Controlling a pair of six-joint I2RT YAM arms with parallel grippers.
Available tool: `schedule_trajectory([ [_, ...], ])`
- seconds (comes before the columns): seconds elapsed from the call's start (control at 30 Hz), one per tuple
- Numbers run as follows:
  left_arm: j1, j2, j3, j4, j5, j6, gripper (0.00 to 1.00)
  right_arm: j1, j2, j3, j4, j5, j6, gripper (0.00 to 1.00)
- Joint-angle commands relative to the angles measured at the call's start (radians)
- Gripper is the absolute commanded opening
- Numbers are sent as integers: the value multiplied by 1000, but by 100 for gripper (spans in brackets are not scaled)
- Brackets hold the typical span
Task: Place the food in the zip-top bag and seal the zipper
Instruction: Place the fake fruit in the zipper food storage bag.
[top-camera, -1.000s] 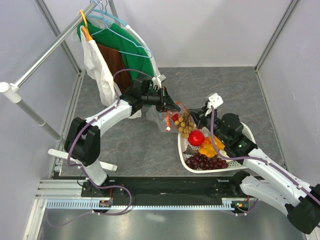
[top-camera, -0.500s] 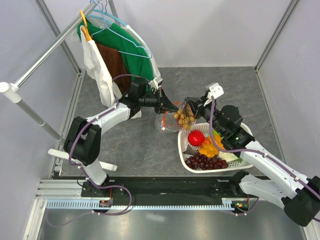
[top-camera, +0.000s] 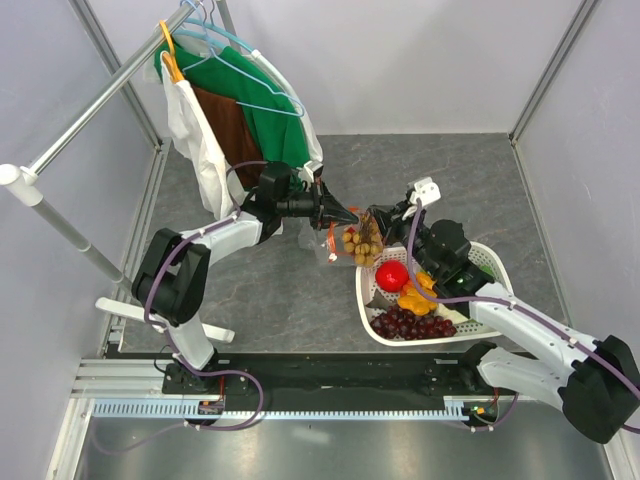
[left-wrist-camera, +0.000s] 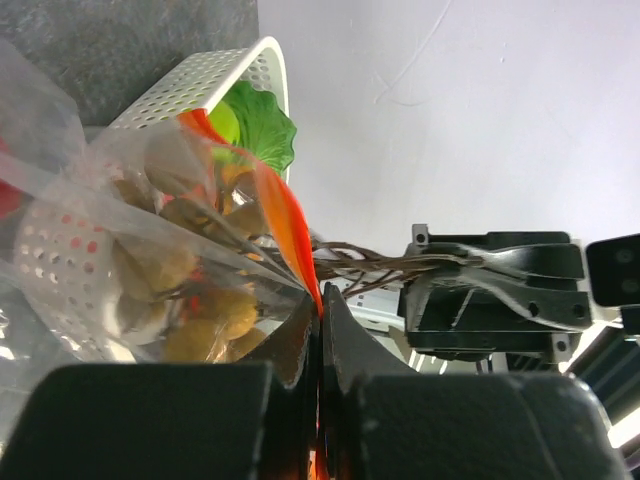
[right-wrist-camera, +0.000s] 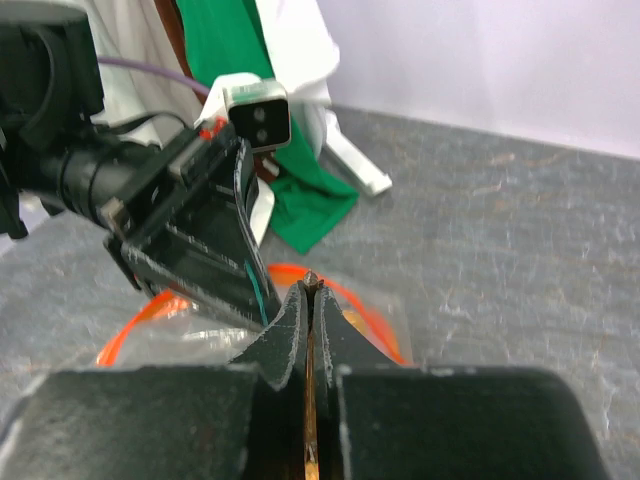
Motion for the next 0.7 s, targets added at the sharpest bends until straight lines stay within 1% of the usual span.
schedule_trajectory([
  [0.0, 19, 9, -20, 92, 44, -84, 2, 6, -23, -31, 28, -54, 9, 0],
  [0.1, 21, 14, -28, 115, 45, -102, 2, 8, -34, -47, 18, -157, 9, 0],
  [0.3, 21, 17, -34, 129, 42, -110, 2, 31, 16, -50, -26, -214, 8, 0],
  [0.43, 21, 17, -32, 132, 48, -114, 2, 34, 53, -60, -36, -172, 3, 0],
  [0.53, 21, 20, -40, 133, 53, -116, 2, 34, 76, -60, 3, -143, -12, 0],
  [0.67, 21, 26, -42, 133, 58, -116, 2, 35, 107, -34, -2, -114, -15, 0],
])
